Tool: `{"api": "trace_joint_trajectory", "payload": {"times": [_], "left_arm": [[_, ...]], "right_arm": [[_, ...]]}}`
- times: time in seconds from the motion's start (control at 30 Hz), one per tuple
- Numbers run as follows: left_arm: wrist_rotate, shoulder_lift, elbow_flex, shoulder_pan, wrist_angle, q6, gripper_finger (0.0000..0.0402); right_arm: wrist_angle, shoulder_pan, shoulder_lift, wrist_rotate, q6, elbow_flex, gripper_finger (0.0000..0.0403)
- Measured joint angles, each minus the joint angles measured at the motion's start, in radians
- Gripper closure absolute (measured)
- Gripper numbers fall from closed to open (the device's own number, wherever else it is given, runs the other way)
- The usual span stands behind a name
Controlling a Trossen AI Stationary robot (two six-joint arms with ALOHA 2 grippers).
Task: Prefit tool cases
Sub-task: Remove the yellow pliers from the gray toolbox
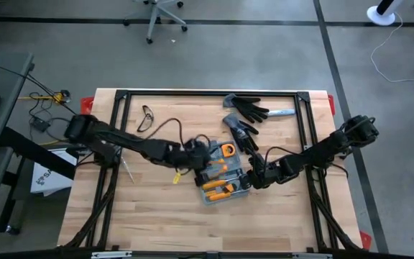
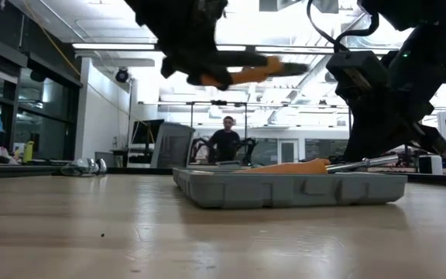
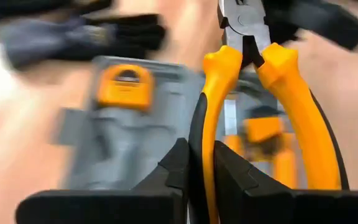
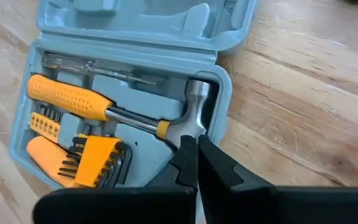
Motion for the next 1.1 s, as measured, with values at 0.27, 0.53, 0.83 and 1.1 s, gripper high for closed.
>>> {"api": "trace_joint_trajectory", "payload": {"times": [0.27,0.53,0.83,1.1], "left_arm": [[-0.119,-0.108,-0.001,0.124,-0.302,0.07,0.0371],[-0.115,-0.148,-0.113,0.307,-0.343,0.112,0.0371],[0.01,-0.147,-0.323,0.44,-0.142,0.075,0.0371],[0.006,-0.147,-0.4,0.482,-0.124,-0.025,0.0315]], "right_arm": [[0.0,0.001,0.0,0.0,0.0,0.0,0.0403],[0.001,0.002,0.0,0.0,0.0,0.0,0.0403],[0.001,0.002,0.0,-0.001,-0.001,0.0,0.0403],[0.002,0.002,0.0,-0.012,-0.018,0.001,0.0403]]}}
